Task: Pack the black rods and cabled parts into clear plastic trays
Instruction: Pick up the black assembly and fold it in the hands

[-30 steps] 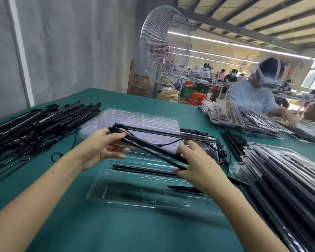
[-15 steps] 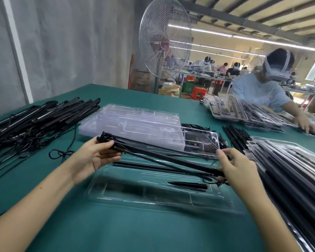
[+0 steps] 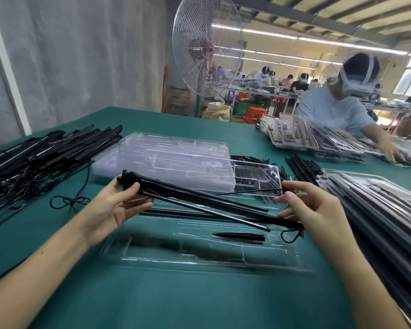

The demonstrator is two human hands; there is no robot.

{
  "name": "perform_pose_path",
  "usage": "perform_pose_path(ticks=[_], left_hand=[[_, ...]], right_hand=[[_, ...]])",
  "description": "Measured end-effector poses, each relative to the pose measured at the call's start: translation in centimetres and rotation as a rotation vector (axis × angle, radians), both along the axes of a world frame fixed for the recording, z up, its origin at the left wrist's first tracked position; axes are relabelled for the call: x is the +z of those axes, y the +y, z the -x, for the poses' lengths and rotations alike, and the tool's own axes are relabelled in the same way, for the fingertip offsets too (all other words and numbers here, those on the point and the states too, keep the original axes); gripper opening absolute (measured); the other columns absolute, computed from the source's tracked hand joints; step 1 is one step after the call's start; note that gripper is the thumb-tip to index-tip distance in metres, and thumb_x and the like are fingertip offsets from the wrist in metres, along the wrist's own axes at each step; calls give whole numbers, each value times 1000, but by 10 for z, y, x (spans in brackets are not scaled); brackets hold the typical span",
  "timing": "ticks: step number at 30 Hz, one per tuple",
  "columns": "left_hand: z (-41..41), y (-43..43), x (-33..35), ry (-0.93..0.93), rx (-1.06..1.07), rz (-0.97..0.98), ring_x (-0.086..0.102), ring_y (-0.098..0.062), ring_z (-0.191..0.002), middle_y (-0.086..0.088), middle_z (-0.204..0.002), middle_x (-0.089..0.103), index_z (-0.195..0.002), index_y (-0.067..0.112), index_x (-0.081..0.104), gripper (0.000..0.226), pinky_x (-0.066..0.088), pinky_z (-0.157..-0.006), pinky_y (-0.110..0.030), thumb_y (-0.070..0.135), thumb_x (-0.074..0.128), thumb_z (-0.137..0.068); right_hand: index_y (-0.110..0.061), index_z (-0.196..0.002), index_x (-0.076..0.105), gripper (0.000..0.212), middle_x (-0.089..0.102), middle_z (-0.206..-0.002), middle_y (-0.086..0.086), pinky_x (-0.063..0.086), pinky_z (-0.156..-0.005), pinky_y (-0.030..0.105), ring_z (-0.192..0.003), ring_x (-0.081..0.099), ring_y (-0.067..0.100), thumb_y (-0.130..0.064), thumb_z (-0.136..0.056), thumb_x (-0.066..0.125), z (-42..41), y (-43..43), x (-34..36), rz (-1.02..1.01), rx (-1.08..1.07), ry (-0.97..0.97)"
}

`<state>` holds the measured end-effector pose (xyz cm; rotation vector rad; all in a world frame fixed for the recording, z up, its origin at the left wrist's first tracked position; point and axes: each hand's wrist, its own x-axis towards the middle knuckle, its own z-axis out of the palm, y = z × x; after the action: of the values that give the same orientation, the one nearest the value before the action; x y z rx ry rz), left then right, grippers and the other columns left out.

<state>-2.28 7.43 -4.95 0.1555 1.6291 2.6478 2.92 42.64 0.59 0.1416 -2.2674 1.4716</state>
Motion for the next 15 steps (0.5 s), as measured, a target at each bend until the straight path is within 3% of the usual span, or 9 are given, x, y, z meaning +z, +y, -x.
perform_pose_path(ticks=[4,7,9,10,12,15], left_hand=[[1,0,-1,-6,16,-42,71,-23,-78,-10,-86,72,-84,13,61,8,58,-64,-26,13,63,-75],[1,-1,0,-9,25,-59,71,-24,-83,-11,-91,72,-81,14,65,6,58,-65,-26,14,64,-75],[0,0,1,-9,30,-68,71,-25,-83,-10,-91,72,-78,15,68,5,58,-65,-26,14,64,-75],[-1,1,1,-8,32,-73,71,-24,-82,-9,-90,72,-76,16,69,5,58,-65,-26,14,64,-75],[-1,5,2,3,31,-78,72,-24,-82,-8,-88,72,-73,18,70,7,58,-65,-26,14,64,-75],[-4,12,5,20,31,-102,71,-26,-84,-9,-90,72,-81,14,66,6,58,-66,-26,14,65,-75]], right_hand=[[-21,-96,69,11,66,-62,0,40,-54,10,-56,56,6,-16,-88,63,-2,-4,-3,-305,-151,136],[-17,-99,70,14,60,-60,-6,37,-55,5,-60,55,2,-19,-87,64,-4,-8,-3,-339,-173,186],[-18,-105,69,25,62,-66,-12,41,-63,6,-66,58,-2,-31,-86,61,-7,-12,-1,-376,-142,185],[-18,-107,69,34,64,-71,-12,45,-71,12,-68,60,0,-41,-83,58,-9,-14,0,-418,-136,185],[-17,-109,68,51,66,-79,-3,47,-81,39,-79,62,17,-53,-77,53,-13,-19,2,-589,-187,227],[-19,-115,67,58,57,-88,7,39,-80,48,-86,52,32,-55,-70,62,-18,-28,2,-838,-331,332]])
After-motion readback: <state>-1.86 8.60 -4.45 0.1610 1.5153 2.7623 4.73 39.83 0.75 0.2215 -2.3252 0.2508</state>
